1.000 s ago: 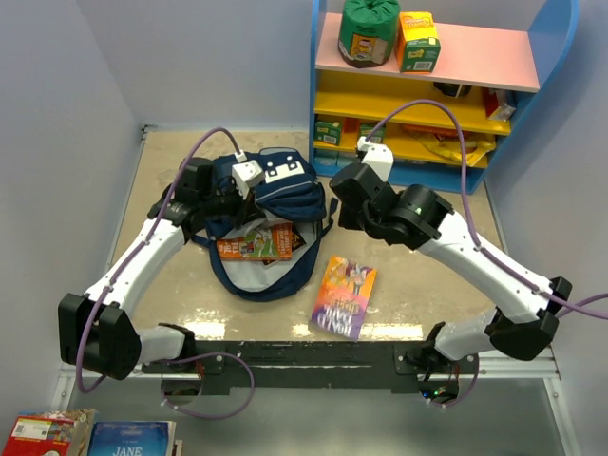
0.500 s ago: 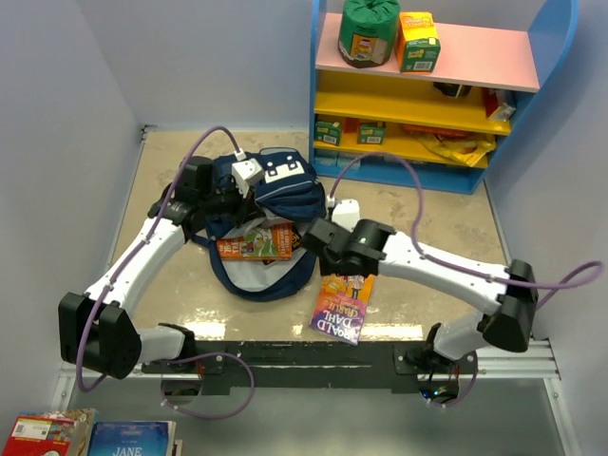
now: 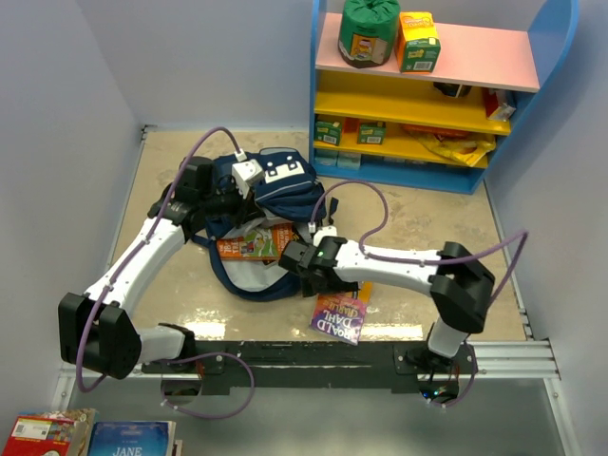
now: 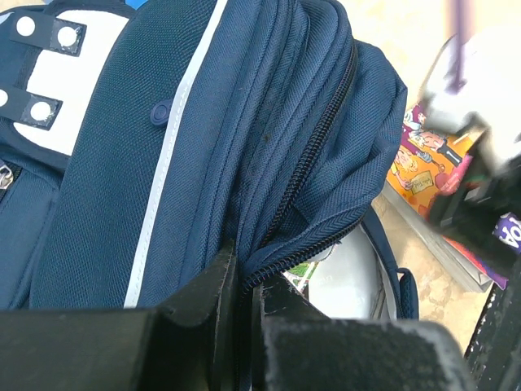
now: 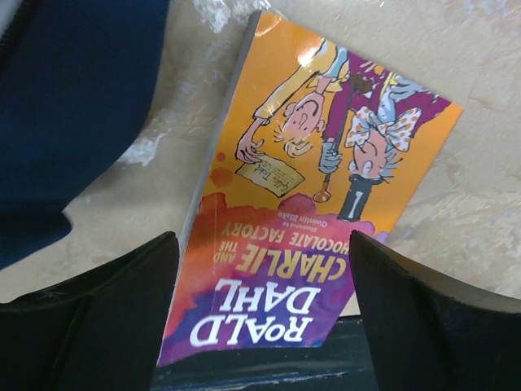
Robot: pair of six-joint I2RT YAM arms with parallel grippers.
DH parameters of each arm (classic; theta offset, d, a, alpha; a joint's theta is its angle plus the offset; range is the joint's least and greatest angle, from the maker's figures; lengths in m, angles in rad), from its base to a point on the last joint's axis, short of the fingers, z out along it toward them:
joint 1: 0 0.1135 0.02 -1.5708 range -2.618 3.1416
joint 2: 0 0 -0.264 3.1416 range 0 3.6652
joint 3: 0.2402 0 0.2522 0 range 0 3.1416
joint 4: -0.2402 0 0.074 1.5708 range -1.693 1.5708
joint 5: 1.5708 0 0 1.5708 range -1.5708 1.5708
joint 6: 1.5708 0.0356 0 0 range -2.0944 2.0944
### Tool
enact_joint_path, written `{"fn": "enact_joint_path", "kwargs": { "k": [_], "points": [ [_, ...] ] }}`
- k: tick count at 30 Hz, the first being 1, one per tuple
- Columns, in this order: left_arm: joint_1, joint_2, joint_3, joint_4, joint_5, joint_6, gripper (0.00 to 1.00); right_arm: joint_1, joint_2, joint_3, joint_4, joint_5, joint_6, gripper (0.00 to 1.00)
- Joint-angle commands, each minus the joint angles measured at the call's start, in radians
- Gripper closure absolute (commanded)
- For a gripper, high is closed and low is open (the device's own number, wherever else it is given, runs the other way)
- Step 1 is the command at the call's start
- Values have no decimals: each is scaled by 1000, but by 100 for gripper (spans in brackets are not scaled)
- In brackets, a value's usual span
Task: Pack the student bag
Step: Pick up the book from the center of the board.
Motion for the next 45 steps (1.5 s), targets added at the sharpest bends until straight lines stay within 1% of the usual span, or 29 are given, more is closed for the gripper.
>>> {"fn": "enact_joint_path", "kwargs": {
  "k": [1,6,10,13,14,16,17,19,20,21,22,24,25,27,28,30,32,33,35,36,37,39,40,42,45],
  "points": [
    [10,-23,42,79,-24,35,100,27,92,-9,17,24,49,13],
    [10,-22,39,74,-24,45,100,36,131,-51,62,14,50,12],
    [8,-22,45,68,-25,50,100,38,151,-19,60,21,38,12],
    [10,-22,54,62,-27,48,100,38,166,-48,69,14,34,16],
    [10,-22,54,60,-27,48,100,38,167,-61,72,2,40,20],
    [10,-22,53,57,-28,48,100,38,161,-121,109,-20,40,24],
    [10,-22,51,57,-28,50,100,39,148,-149,129,-50,35,30],
    [8,-20,47,60,-31,50,100,39,137,-221,202,-92,27,36],
    [10,-20,45,59,-30,55,100,38,140,-258,229,-116,8,47],
    [10,-19,45,59,-34,55,100,38,147,-269,258,-144,1,53],
    [8,-17,47,54,-37,56,100,38,157,-278,269,-155,-3,63],
    [10,-17,47,51,-39,61,100,38,187,-304,311,-189,-20,71],
    [10,-19,48,50,-39,62,100,38,193,-313,327,-199,-25,81],
    [8,-23,48,48,-45,64,100,38,197,-342,362,-229,-39,97],
    [10,-23,47,43,-45,65,100,38,194,-348,368,-233,-40,100],
    [10,-26,45,42,-48,65,100,38,169,-350,381,-239,-52,100],
    [10,-28,44,42,-50,67,100,38,123,-324,358,-201,-60,100],
    [10,-28,45,42,-50,67,100,38,59,-309,312,-172,-62,100],
    [10,-28,45,40,-47,64,100,38,-22,-245,252,-50,-66,100],
    [10,-26,48,40,-45,64,100,44,-108,-220,197,-16,-71,100],
    [10,-26,50,42,-44,58,100,47,-147,-198,163,71,-74,100],
    [10,-26,56,42,-39,55,100,62,-222,-125,62,148,-80,100],
    [10,-26,56,45,-37,48,100,65,-275,-100,31,187,-88,100],
    [10,-23,60,48,-33,44,100,91,-323,-25,-28,262,-115,100],
    [10,-16,70,46,-27,33,100,139,-375,55,-53,316,-186,100]
  ]
}}
